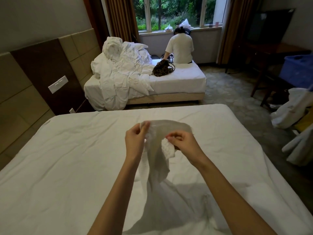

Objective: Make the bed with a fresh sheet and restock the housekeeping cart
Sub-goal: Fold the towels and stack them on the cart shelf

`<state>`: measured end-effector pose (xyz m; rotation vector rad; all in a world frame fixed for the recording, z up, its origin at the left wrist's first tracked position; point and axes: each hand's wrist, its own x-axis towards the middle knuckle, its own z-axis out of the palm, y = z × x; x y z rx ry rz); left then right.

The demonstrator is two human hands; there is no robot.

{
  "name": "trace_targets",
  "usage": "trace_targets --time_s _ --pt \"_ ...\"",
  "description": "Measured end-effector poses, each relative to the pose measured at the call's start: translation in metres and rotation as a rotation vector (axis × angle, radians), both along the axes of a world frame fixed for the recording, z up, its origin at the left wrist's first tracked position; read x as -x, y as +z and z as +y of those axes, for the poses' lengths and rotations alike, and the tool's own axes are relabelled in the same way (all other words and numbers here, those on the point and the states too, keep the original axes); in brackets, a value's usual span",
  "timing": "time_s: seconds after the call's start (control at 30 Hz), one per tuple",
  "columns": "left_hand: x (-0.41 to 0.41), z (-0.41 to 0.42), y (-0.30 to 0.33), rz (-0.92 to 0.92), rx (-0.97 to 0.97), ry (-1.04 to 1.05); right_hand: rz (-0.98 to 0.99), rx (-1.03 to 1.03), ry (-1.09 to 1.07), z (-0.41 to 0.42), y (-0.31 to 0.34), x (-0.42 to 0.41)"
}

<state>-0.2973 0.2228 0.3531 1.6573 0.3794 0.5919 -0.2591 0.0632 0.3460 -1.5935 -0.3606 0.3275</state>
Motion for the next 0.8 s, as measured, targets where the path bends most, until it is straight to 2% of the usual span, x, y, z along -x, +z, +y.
trace_targets --time_s 0.1,0.23,0.37,0.57,0.67,0.8 --pt "0.011 -0.004 0.000 0.056 -0.099 -0.069 0.016 -0.074 0.006 0.015 0.010 0.005" --pt "0.022 -0.001 0.004 0.076 -0.225 0.009 0.021 -0.158 0.091 0.025 0.014 0.014" --pt "0.031 0.009 0.009 0.060 -0.085 0.017 -0.057 -0.073 0.141 0.040 0.016 0.021" --pt "0.046 0.015 0.004 0.045 0.066 -0.066 -0.254 0.047 -0.128 0.070 0.023 0.025" --pt "0.051 0.021 -0.002 0.027 0.106 -0.085 -0.283 0.041 -0.154 0.078 0.025 0.027" --pt "0.057 0.030 -0.010 0.001 0.066 -0.062 -0.285 0.020 -0.158 0.087 0.028 0.029"
